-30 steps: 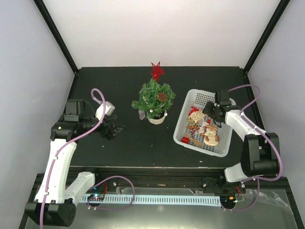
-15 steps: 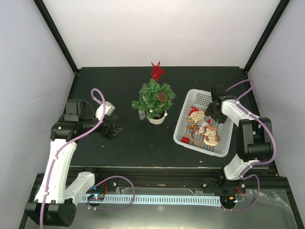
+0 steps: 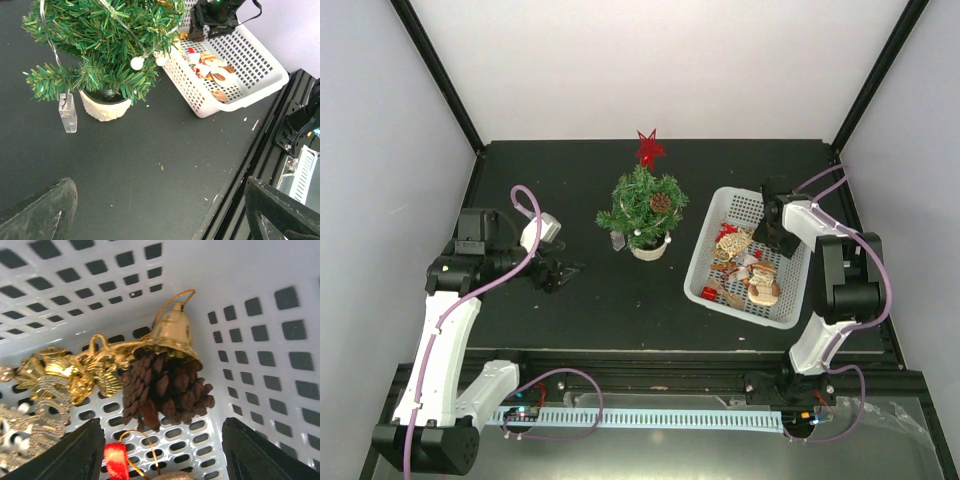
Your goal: Decorate the small christmas tree
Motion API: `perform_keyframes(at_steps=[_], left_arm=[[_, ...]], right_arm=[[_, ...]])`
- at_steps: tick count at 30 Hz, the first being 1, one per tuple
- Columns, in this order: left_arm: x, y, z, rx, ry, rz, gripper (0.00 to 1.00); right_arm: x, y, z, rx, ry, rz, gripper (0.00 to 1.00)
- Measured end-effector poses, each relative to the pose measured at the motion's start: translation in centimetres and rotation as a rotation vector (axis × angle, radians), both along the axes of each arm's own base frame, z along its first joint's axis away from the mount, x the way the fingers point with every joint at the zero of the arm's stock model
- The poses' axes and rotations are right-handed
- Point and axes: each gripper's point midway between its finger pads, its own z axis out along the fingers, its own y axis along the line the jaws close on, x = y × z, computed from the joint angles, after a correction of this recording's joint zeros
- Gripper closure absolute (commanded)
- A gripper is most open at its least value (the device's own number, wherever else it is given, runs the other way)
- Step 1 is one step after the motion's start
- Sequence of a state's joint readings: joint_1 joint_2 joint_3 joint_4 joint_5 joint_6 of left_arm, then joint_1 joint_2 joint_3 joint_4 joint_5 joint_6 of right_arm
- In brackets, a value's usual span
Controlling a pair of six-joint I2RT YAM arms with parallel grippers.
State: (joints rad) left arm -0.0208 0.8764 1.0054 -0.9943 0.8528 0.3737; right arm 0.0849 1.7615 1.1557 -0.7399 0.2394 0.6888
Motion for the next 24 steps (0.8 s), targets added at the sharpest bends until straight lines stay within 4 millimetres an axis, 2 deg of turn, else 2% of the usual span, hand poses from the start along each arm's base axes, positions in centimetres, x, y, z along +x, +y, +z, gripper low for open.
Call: perform_keyframes(at_steps=[9,16,24], left_arm=[[-0.1,0.0,0.1,0.000,-0.007,0.000,0.09],[-0.1,0.0,0.1,0.000,-0.008,0.000,0.09],[-0.1,0.0,0.1,0.000,-0.008,0.000,0.09]], right_arm=[[-0.6,-1.4,-0.9,-0.026,0.043,-0.064,0.41],[-0.3,-2.7,-1.6,-0.004,0.038,-0.113,0.55],[0.3,-2.8,-1.1,0.003,0.001,-0.116,0.62]])
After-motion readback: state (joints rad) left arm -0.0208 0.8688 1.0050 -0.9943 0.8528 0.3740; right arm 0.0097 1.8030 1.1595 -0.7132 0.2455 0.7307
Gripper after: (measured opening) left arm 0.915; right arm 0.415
